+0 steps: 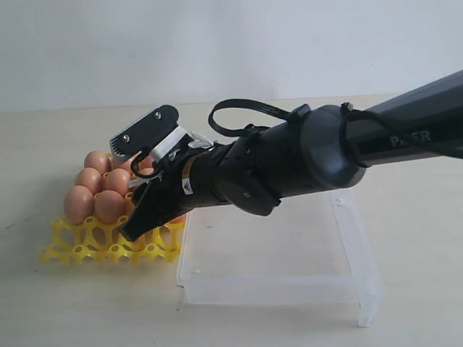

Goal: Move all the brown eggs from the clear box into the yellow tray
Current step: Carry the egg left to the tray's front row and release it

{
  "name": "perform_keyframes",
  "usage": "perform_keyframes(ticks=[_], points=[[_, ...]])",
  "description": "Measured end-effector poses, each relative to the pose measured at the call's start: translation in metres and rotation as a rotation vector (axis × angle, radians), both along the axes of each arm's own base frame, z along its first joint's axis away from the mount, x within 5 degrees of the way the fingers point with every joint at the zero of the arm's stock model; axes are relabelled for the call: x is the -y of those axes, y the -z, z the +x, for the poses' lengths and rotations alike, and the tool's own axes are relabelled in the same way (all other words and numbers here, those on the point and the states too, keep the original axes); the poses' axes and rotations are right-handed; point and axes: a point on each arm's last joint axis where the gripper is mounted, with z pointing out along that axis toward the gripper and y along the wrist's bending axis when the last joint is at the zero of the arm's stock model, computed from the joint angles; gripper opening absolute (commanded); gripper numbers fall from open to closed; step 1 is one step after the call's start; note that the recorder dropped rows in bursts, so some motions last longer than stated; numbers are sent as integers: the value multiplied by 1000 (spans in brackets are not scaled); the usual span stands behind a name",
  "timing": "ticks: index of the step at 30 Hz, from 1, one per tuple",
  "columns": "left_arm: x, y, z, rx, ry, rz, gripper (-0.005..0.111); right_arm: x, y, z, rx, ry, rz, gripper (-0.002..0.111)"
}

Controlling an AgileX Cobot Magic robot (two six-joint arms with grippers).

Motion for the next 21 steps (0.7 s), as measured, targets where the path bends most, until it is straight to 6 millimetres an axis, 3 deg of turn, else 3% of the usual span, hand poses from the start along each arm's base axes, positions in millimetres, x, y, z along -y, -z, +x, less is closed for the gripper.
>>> perform_keyframes(ticks=[12, 15, 21], points=[[0, 0, 0, 0, 0, 0, 0, -4, 12, -3, -16, -13, -15, 2], [0, 0, 0, 0, 0, 0, 0, -4, 12, -3, -8, -20, -19, 11], [0, 0, 0, 0, 0, 0, 0, -4, 12, -3, 8, -38, -33, 45]])
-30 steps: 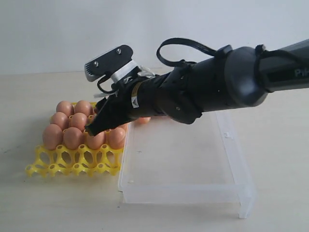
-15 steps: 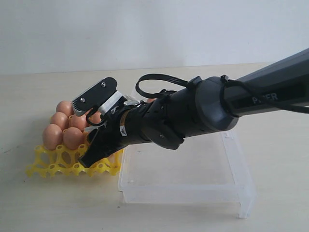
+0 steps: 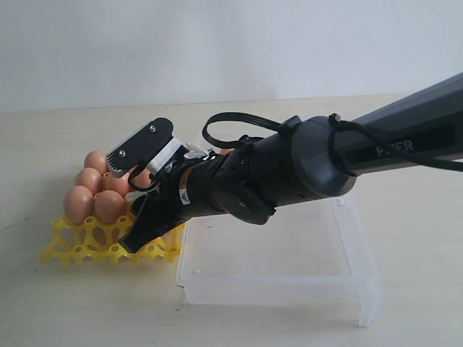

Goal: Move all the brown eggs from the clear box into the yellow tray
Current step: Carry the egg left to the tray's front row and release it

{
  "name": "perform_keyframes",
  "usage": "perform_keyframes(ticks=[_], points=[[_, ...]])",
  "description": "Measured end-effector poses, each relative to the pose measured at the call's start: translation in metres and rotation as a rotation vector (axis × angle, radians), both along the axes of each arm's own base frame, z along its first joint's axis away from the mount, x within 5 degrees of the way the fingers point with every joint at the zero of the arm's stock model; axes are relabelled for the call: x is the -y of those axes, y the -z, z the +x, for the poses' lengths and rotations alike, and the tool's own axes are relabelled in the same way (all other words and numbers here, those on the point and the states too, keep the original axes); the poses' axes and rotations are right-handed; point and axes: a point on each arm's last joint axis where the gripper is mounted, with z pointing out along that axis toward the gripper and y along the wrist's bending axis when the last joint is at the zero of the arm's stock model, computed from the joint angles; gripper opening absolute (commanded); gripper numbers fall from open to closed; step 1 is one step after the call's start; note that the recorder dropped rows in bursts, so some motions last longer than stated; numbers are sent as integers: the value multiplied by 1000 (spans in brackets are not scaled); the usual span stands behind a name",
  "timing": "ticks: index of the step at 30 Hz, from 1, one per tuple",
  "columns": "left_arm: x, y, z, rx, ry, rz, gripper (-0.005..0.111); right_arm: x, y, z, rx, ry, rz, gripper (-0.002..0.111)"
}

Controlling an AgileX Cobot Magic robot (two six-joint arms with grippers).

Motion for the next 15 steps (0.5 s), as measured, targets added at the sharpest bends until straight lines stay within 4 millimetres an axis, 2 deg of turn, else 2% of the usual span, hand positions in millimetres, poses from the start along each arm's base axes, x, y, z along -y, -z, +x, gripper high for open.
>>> perform_keyframes(ticks=[2, 5, 12, 15], points=[[0, 0, 0, 0, 0, 0, 0, 0, 0, 0, 0, 0, 0, 56], [0, 0, 0, 0, 0, 0, 0, 0, 0, 0, 2, -1, 1, 63], [0, 0, 0, 0, 0, 0, 0, 0, -1, 0, 0, 0, -4, 62], [0, 0, 0, 0, 0, 0, 0, 5, -15, -2, 0, 5, -37, 60]])
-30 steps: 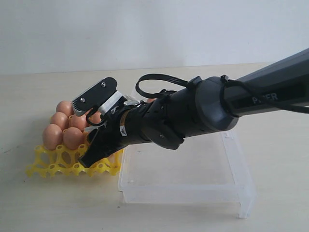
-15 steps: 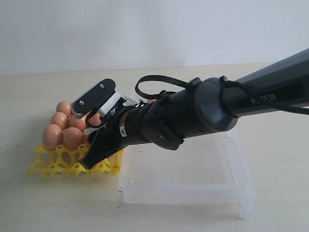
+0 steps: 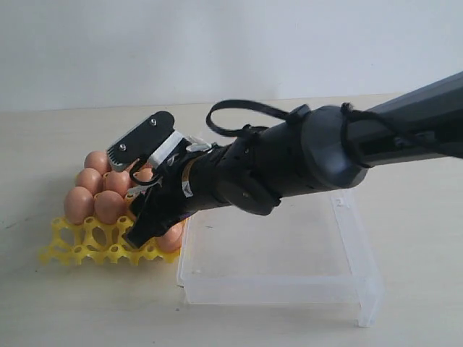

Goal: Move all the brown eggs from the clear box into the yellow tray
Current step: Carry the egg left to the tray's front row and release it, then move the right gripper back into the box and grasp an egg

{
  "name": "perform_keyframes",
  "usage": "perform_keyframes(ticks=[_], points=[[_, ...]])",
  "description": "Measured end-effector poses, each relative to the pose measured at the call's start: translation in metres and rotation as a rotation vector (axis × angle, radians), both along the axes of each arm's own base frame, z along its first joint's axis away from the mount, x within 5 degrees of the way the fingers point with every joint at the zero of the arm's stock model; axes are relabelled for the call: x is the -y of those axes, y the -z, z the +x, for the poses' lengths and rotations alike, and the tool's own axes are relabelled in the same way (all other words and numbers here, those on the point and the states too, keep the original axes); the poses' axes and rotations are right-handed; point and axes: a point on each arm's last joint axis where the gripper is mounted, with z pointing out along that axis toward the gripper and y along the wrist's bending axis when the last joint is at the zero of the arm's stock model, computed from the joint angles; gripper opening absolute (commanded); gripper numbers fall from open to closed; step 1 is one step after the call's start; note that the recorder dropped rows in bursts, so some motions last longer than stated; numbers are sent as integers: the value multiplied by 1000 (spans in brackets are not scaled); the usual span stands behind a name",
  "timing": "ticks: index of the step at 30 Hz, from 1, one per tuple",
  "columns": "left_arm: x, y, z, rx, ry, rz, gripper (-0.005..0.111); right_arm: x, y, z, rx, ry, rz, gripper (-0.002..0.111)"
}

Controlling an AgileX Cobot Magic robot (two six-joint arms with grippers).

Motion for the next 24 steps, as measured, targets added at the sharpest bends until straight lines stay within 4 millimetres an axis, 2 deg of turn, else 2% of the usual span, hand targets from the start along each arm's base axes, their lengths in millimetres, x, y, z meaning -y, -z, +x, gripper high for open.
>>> perform_keyframes(ticks=[5, 7, 12, 14, 16, 20, 24], points=[[0, 0, 0, 0, 0, 0, 0, 22, -56, -9, 6, 48, -43, 60], [0, 0, 0, 0, 0, 0, 0, 36, -69, -8, -35, 129, -45, 60], [0, 0, 0, 0, 0, 0, 0, 76, -68, 9, -240, 503, -43, 60], [0, 0, 0, 0, 0, 0, 0, 88, -63, 23, -242, 579, -49, 60], [0, 0, 0, 0, 0, 0, 0, 95, -58, 36, -163, 513, -130, 59], [0, 0, 0, 0, 0, 0, 0, 98, -44, 50, 51, 135, -432, 59], [0, 0, 0, 0, 0, 0, 0, 102, -22, 64, 186, -154, -615, 59]])
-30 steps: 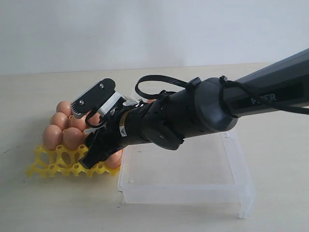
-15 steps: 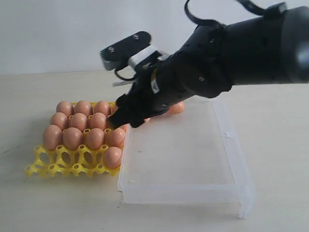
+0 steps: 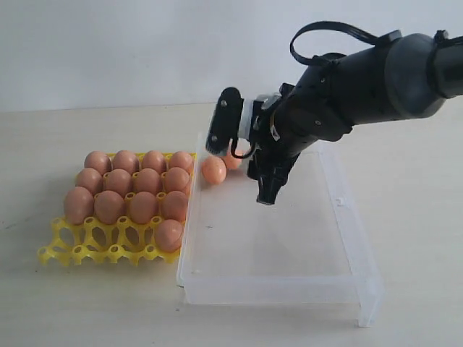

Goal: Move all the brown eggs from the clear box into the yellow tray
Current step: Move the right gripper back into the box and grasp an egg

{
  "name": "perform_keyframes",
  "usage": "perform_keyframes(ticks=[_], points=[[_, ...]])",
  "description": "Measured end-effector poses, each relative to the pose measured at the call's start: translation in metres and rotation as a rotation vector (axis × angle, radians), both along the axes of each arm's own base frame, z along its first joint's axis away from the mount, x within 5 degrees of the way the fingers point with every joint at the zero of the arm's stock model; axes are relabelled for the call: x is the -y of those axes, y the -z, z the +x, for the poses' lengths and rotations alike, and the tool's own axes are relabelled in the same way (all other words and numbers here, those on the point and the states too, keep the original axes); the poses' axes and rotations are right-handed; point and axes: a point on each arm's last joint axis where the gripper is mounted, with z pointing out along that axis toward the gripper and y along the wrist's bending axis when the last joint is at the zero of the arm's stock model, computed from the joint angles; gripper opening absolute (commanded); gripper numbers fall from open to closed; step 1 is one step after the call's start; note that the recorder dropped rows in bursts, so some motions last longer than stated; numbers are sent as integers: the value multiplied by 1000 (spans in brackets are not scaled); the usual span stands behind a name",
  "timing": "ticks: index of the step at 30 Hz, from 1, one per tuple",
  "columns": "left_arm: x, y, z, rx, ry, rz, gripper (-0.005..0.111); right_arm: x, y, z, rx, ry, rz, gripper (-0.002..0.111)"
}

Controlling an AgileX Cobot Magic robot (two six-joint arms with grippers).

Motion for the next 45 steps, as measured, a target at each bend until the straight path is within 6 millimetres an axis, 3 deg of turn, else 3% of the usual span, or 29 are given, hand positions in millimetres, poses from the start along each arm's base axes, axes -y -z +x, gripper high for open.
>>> perform_keyframes(ticks=[4, 11, 40, 41, 45], points=[[0, 0, 0, 0, 0, 0, 0, 1, 20, 11, 31, -120, -44, 59], [0, 0, 0, 0, 0, 0, 0, -3, 37, 23, 90, -189, 14, 59], [0, 0, 0, 0, 0, 0, 0, 8, 72, 81, 81, -106, -26, 61], [0, 0, 0, 0, 0, 0, 0, 9, 72, 81, 79, -104, -27, 58], [0, 0, 0, 0, 0, 0, 0, 11, 74, 80, 58, -93, -50, 23]])
